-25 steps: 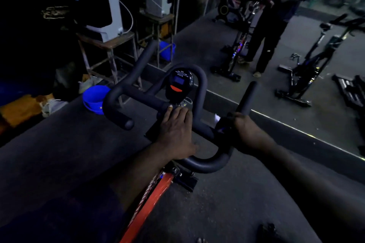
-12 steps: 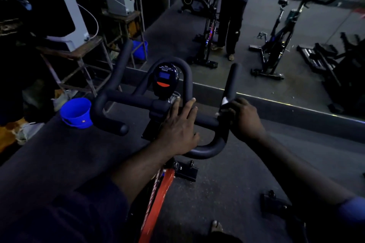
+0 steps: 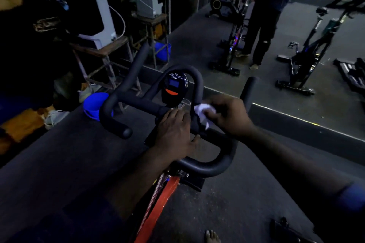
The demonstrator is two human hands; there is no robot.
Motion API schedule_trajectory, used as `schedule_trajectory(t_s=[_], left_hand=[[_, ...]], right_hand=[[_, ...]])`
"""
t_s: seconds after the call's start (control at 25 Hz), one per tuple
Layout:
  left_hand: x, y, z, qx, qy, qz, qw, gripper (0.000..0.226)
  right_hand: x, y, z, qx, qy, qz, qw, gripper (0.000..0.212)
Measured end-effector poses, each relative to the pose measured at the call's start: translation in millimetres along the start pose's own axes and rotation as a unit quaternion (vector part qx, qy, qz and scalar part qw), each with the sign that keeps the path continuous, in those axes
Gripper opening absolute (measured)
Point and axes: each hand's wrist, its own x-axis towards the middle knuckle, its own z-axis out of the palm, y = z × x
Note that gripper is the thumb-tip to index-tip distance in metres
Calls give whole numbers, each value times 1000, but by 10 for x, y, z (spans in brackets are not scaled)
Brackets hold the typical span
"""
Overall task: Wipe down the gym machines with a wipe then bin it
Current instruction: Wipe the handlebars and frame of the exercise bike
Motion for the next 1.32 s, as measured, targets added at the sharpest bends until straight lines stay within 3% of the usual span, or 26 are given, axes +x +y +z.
schedule_trajectory(t_s=[0.08,0.16,0.28,0.32,0.36,0.44,0.52,0.6,0.68,0.88,1.04,1.2,1.32], left_hand=[[50,-36,23,-33,33,-14,999,58],[72,-34,48,-67,51,-41,996,52],[75,-2,84,-79,71,-44,993,60],[78,11,71,-81,77,-44,993,59],[86,19,60,-82,83,-46,992,54],[85,32,54,-88,95,-53,990,45],[55,31,74,-128,88,-89,984,58],[32,23,103,-185,86,-117,972,78],[22,23,123,-189,92,-123,970,77],[40,6,176,-142,86,-114,979,71],[57,-3,152,-75,108,-63,989,70],[54,16,129,-58,106,-46,992,71],[56,-45,151,-50,99,-32,993,76]], right_hand=[[290,75,51,-1,78,39,996,20],[341,113,206,-7,35,24,999,28],[52,119,249,-21,-117,-161,980,37],[128,155,176,-27,-129,-204,970,37],[277,191,120,-32,-116,-204,972,36],[652,277,57,-27,-44,-113,992,40],[736,296,108,-44,-53,-105,992,44],[394,253,233,-47,-140,-186,971,42],[211,230,201,-30,-190,-256,947,38],[872,355,114,-53,-50,-146,987,29],[572,292,127,-85,-163,-301,936,31],[1164,386,47,-76,-51,-157,983,25],[956,330,78,-94,-93,-241,962,23]])
